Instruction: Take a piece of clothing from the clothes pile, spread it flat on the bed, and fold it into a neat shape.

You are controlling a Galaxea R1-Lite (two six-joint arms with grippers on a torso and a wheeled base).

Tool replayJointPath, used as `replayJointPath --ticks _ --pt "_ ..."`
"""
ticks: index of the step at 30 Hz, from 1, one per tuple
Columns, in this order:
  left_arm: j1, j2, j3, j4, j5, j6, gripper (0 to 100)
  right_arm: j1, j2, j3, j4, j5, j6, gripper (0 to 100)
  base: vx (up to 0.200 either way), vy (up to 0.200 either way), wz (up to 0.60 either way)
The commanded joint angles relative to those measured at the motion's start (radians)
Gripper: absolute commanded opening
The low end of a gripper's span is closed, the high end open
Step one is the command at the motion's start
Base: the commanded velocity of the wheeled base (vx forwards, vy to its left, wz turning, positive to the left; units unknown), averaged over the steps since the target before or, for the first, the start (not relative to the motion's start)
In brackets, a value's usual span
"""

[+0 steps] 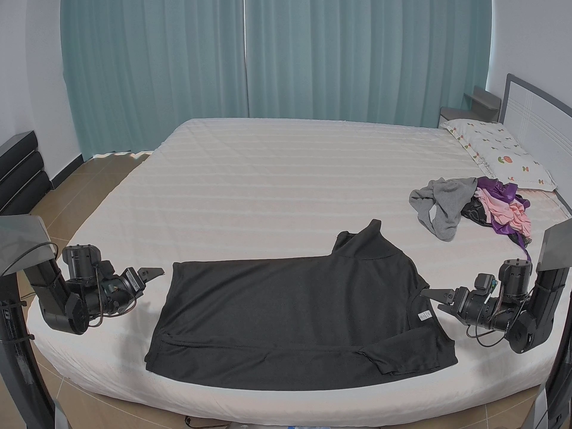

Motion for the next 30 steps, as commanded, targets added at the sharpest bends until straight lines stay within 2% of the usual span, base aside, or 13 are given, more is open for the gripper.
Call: replayJointPath --ticks 1,9,12,16,21,28,30 --pt "-0.04 0.099 -0.195 0.068 0.005 -0.002 100 0.003 0.003 0.001 0.0 0.0 0.0 100 0.0 0.0 0.0" --pt "-0.078 0.232 -0.52 0.253 0.031 -0.002 100 0.005 0.012 -0.002 0.001 0.0 0.0 100 0.0 0.0 0.0" --pt "-0.086 0.283 -0.606 0.266 0.031 0.002 100 0.015 0.012 0.0 0.0 0.0 0.0 100 0.0 0.0 0.0" --pt "-0.097 0.306 -0.637 0.276 0.033 0.004 100 0.018 0.012 0.0 0.0 0.0 0.0 100 0.0 0.0 0.0" --pt "-0.11 0.315 -0.647 0.278 0.1 0.008 100 0.025 0.012 -0.009 0.001 0.0 0.0 100 0.0 0.0 0.0" --pt "-0.117 0.317 -0.643 0.279 0.103 0.008 100 0.044 0.014 -0.008 0.0 -0.001 0.002 100 0.0 0.0 0.0" --pt "-0.117 0.318 -0.637 0.281 0.105 0.034 100 0.044 0.014 -0.008 0.0 0.0 0.002 100 0.0 0.0 0.0"
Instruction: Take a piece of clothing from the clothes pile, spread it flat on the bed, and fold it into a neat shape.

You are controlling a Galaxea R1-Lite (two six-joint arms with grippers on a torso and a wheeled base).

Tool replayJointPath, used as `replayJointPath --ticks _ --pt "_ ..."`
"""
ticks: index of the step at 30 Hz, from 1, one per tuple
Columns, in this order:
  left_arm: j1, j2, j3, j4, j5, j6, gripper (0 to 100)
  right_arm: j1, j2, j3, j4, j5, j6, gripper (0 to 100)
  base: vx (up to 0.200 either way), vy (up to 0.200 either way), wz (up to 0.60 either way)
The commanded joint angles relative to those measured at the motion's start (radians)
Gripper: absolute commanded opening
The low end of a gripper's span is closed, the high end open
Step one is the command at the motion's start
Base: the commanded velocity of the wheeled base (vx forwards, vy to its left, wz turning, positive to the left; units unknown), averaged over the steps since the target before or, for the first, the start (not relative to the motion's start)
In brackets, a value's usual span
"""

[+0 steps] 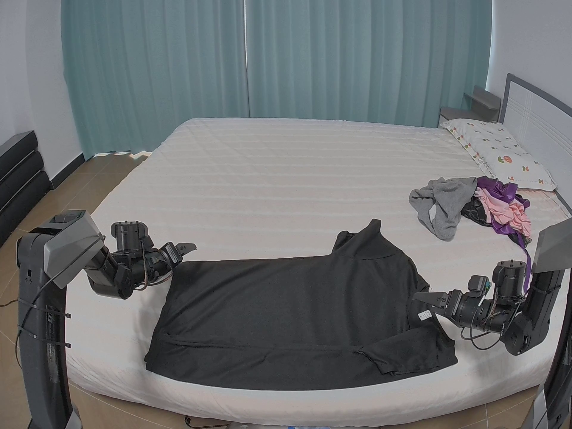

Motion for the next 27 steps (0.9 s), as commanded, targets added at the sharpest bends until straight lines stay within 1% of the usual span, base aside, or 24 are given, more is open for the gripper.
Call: replayJointPath --ticks 1,7,8,19,22,24,27 --pt "0.0 0.011 0.008 0.001 0.003 0.031 100 0.002 0.002 -0.003 -0.001 0.0 0.001 100 0.0 0.0 0.0" --pt "-0.003 0.022 0.008 0.001 0.004 0.046 100 0.004 0.003 -0.003 0.0 0.0 0.001 100 0.0 0.0 0.0" --pt "-0.003 0.022 0.006 0.002 0.004 0.046 0 0.004 0.005 -0.003 0.0 0.002 -0.001 100 0.0 0.0 0.0" --pt "0.008 0.019 0.017 -0.006 0.007 0.046 0 0.001 0.012 -0.018 -0.001 -0.001 0.001 100 0.0 0.0 0.0" --pt "0.016 0.0 0.019 -0.007 0.009 0.042 0 0.004 0.017 -0.049 0.011 -0.003 0.001 100 0.0 0.0 0.0" --pt "0.017 -0.014 0.02 -0.007 0.018 0.037 0 0.005 0.026 -0.069 0.02 -0.004 -0.001 100 0.0 0.0 0.0" --pt "0.017 -0.032 0.02 -0.007 0.052 0.026 0 0.015 0.038 -0.13 0.042 -0.015 -0.002 100 0.0 0.0 0.0"
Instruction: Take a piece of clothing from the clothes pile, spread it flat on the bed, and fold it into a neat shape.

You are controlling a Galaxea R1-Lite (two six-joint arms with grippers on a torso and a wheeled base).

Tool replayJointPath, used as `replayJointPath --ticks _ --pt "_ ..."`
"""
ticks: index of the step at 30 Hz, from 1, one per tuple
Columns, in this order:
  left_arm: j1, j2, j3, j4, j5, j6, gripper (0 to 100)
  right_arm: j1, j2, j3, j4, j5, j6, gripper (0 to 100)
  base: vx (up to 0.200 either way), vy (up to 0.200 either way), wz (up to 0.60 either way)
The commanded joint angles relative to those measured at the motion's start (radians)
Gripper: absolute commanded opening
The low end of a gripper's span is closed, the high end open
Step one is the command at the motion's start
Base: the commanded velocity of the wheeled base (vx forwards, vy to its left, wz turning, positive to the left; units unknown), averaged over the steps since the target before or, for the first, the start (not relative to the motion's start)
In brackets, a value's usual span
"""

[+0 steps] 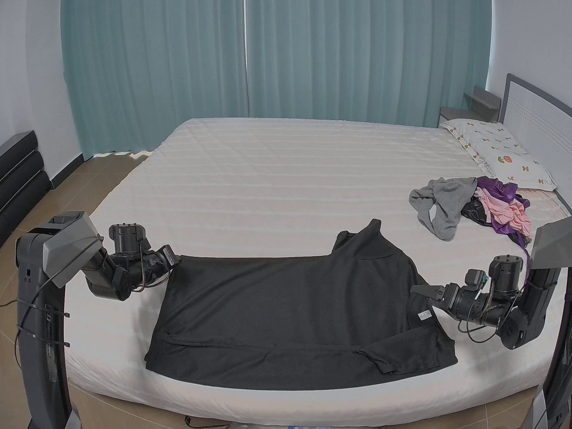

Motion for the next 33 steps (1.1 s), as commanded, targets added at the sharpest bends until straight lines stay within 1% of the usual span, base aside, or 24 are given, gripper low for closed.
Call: replayJointPath --ticks 1,2,4,5,6,7,8,9,10,11,12,14,17,19,21,22,23,28,30,31,33 --pt "0.002 -0.035 0.003 0.0 0.022 -0.011 0 0.01 0.019 -0.064 0.017 -0.007 -0.002 100 0.0 0.0 0.0" --pt "0.002 -0.045 0.005 0.0 0.025 -0.022 0 0.011 0.018 -0.121 0.063 -0.009 -0.003 100 0.0 0.0 0.0" --pt "0.002 -0.046 0.005 0.0 0.025 -0.025 0 0.011 0.016 -0.131 0.077 -0.009 -0.002 100 0.0 0.0 0.0" --pt "0.004 -0.071 0.009 0.0 0.025 -0.062 0 0.023 0.013 -0.26 0.231 -0.015 -0.005 100 0.0 0.0 0.0" --pt "0.004 -0.071 0.009 0.0 0.025 -0.062 0 0.023 0.013 -0.26 0.231 -0.015 -0.005 100 0.0 0.0 0.0" --pt "0.004 -0.086 0.018 0.0 0.025 -0.097 0 0.028 0.024 -0.352 0.306 -0.03 -0.014 100 0.0 0.0 0.0" --pt "0.004 -0.086 0.018 0.0 0.025 -0.097 0 0.028 0.024 -0.352 0.306 -0.03 -0.014 100 0.0 0.0 0.0" --pt "0.004 -0.097 0.026 0.0 0.023 -0.118 0 0.029 0.041 -0.434 0.361 -0.035 -0.014 100 0.0 0.0 0.0" --pt "0.002 -0.1 0.029 0.0 0.023 -0.121 0 0.036 0.053 -0.469 0.392 -0.036 -0.014 100 0.0 0.0 0.0" --pt "0.002 -0.1 0.029 0.0 0.023 -0.121 0 0.036 0.053 -0.469 0.392 -0.036 -0.014 100 0.0 0.0 0.0" --pt "0.002 -0.1 0.029 0.0 0.02 -0.121 0 0.057 0.084 -0.538 0.462 -0.039 -0.029 100 0.0 0.0 0.0" --pt "0.001 -0.097 0.029 0.0 0.019 -0.121 0 0.063 0.1 -0.602 0.51 -0.047 -0.049 100 0.0 0.0 0.0" --pt "-0.001 -0.094 0.032 0.0 0.016 -0.121 0 0.066 0.134 -0.705 0.593 -0.076 -0.054 100 0.0 0.0 0.0" --pt "-0.001 -0.092 0.032 0.0 0.013 -0.123 0 0.065 0.18 -0.799 0.674 -0.105 -0.056 100 0.0 0.0 0.0" --pt "-0.001 -0.092 0.031 0.0 0.013 -0.123 0 0.066 0.228 -0.863 0.712 -0.135 -0.059 100 0.0 0.0 0.0" --pt "-0.001 -0.092 0.031 0.0 0.013 -0.123 0 0.066 0.228 -0.863 0.712 -0.135 -0.059 100 0.0 0.0 0.0" --pt "-0.001 -0.091 0.031 0.0 0.013 -0.123 0 0.065 0.266 -0.917 0.726 -0.158 -0.059 100 0.0 0.0 0.0" --pt "-0.004 -0.083 0.031 0.0 0.008 -0.123 0 0.06 0.358 -1.075 0.803 -0.188 -0.059 100 0.0 0.0 0.0" --pt "-0.004 -0.081 0.031 0.0 0.008 -0.123 0 0.06 0.369 -1.095 0.814 -0.196 -0.059 100 0.0 0.0 0.0" --pt "-0.004 -0.081 0.031 0.0 0.008 -0.123 0 0.062 0.389 -1.144 0.829 -0.217 -0.059 100 0.0 0.0 0.0" --pt "-0.004 -0.081 0.031 0.0 0.008 -0.123 0 0.063 0.401 -1.17 0.837 -0.22 -0.059 100 0.0 0.0 0.0"
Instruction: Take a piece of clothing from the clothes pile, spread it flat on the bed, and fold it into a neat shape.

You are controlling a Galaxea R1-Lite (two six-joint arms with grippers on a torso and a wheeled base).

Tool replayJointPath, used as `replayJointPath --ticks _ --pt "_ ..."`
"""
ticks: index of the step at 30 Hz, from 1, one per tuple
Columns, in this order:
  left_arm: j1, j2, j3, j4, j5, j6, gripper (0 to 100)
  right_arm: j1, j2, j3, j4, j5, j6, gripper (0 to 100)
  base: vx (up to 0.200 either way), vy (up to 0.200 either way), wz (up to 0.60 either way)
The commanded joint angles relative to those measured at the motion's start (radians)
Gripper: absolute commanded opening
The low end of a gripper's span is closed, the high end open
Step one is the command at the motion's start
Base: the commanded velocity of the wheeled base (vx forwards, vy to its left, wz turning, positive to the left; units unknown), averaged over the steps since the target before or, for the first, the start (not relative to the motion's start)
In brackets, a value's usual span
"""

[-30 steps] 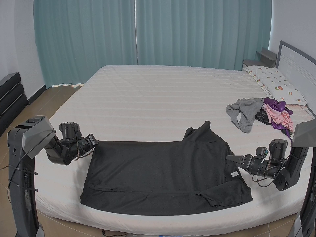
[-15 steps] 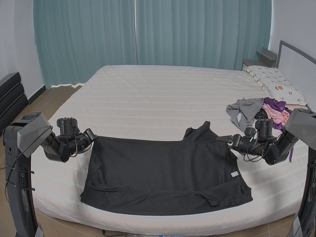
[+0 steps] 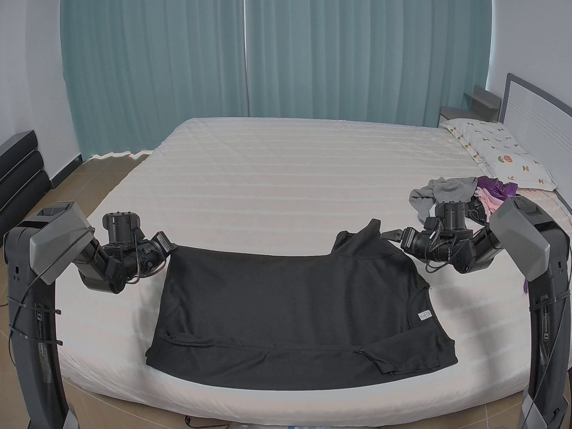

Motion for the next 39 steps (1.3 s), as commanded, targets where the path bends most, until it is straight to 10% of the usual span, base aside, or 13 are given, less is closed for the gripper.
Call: replayJointPath --ticks 1,27,28,39 --pt "-0.001 0.004 0.0 0.0 -0.002 -0.001 0 0.003 0.11 -0.121 0.048 -0.028 -0.001 100 0.0 0.0 0.0" --pt "-0.003 0.019 -0.009 0.0 -0.002 0.001 0 -0.009 0.152 -0.246 0.143 -0.031 0.003 100 0.0 0.0 0.0" --pt "-0.003 0.019 -0.009 0.0 -0.002 0.001 0 -0.009 0.152 -0.246 0.143 -0.031 0.003 0 0.0 0.0 0.0" --pt "-0.003 0.019 -0.009 -0.002 -0.002 0.001 0 -0.028 0.15 -0.239 0.146 -0.045 0.002 0 0.0 0.0 0.0"
